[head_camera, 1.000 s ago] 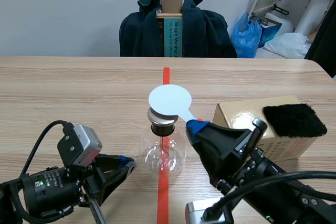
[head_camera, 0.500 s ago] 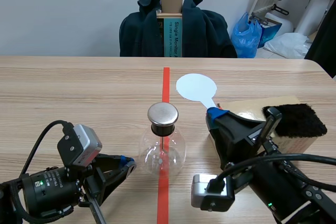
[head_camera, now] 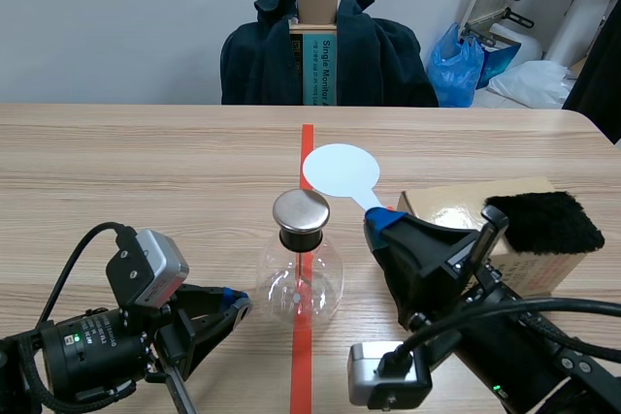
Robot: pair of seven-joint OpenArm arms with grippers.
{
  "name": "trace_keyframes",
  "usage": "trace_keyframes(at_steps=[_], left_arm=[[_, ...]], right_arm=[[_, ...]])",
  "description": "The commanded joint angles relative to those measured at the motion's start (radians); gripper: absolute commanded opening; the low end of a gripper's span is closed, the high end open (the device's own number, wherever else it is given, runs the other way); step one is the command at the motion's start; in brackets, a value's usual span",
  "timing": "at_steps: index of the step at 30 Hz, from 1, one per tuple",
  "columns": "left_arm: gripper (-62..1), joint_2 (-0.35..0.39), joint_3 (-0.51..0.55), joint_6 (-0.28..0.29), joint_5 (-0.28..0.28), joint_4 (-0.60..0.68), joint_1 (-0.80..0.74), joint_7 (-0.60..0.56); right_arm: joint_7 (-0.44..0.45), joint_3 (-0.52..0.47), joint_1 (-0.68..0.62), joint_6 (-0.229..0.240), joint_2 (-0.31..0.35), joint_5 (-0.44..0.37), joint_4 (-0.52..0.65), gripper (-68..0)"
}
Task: Do the electroscope experiment.
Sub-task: 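Move the plate toward and away from the electroscope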
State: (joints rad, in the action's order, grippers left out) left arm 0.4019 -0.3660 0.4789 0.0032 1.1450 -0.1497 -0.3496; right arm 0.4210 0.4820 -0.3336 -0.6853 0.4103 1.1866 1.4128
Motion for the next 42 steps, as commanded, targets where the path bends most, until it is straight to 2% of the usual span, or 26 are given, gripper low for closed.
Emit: trace_keyframes(at_steps=[1,11,25,31,42], left_arm=[[-57.9,-0.005,0.005,0.002,0.010,0.014,0.003,-0.016],[-57.9,-0.005,0.005,0.002,0.010,0.014,0.003,-0.016],[-57.9,-0.005,0.005,0.002,0.010,0.014,0.003,-0.016],[-57.9,-0.005,0.005,0.002,0.010,0.014,0.003,-0.016],[-57.9,-0.005,0.005,0.002,0.010,0.014,0.003,-0.016]], right_arm=[[0.025,-0.006,0.003,-0.014,0.005,-0.005,0.021,-66.9],[0.180,-0.006,0.003,-0.014,0.005,-0.005,0.021,-66.9],[0.194,-0.006,0.003,-0.014,0.005,-0.005,0.021,-66.9],[0.144,-0.006,0.003,-0.015,0.005,-0.005,0.021,-66.9],[-0.050,-0.006,0.003,-0.015,0.006,-0.005,0.021,-66.9]])
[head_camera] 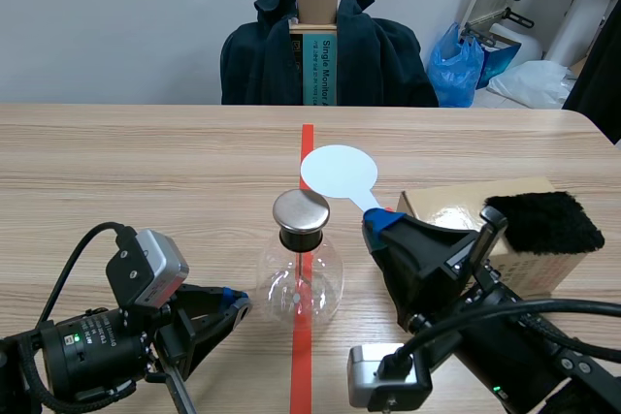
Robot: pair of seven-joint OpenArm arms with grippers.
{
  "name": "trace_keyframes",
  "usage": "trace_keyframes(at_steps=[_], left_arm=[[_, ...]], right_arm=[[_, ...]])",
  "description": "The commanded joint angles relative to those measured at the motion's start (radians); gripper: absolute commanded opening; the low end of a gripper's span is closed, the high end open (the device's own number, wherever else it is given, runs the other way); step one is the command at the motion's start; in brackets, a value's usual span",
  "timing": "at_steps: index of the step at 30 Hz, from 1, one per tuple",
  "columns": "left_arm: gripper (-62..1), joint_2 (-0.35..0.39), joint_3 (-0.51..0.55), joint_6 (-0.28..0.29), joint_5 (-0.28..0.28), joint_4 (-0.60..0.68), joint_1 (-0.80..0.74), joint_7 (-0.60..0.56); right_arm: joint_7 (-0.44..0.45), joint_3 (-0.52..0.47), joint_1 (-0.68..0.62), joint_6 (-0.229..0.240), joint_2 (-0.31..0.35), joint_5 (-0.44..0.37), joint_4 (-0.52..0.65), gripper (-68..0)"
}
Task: Do the electroscope experiment.
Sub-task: 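Move the plate toward and away from the electroscope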
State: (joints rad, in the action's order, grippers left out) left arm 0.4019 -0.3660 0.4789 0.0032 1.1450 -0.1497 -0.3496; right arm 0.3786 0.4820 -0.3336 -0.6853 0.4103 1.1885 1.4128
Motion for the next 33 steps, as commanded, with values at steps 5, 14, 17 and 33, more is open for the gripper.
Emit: trace_keyframes(at_steps=[5,14,17,33], left_arm=[[-57.9,-0.005,0.005,0.002,0.010,0.014,0.003,-0.017],[-57.9,-0.005,0.005,0.002,0.010,0.014,0.003,-0.017],[-57.9,-0.005,0.005,0.002,0.010,0.014,0.003,-0.017],[-57.9,-0.005,0.005,0.002,0.010,0.014,0.003,-0.017]], right_arm=[[-0.083,-0.006,0.001,-0.014,0.006,-0.007,0.022,-66.9],[-0.075,-0.006,0.001,-0.014,0.019,-0.007,0.022,-66.9],[-0.032,-0.006,0.001,-0.014,0.019,-0.007,0.023,-66.9],[0.204,-0.006,0.001,-0.014,0.018,-0.007,0.024,-66.9]])
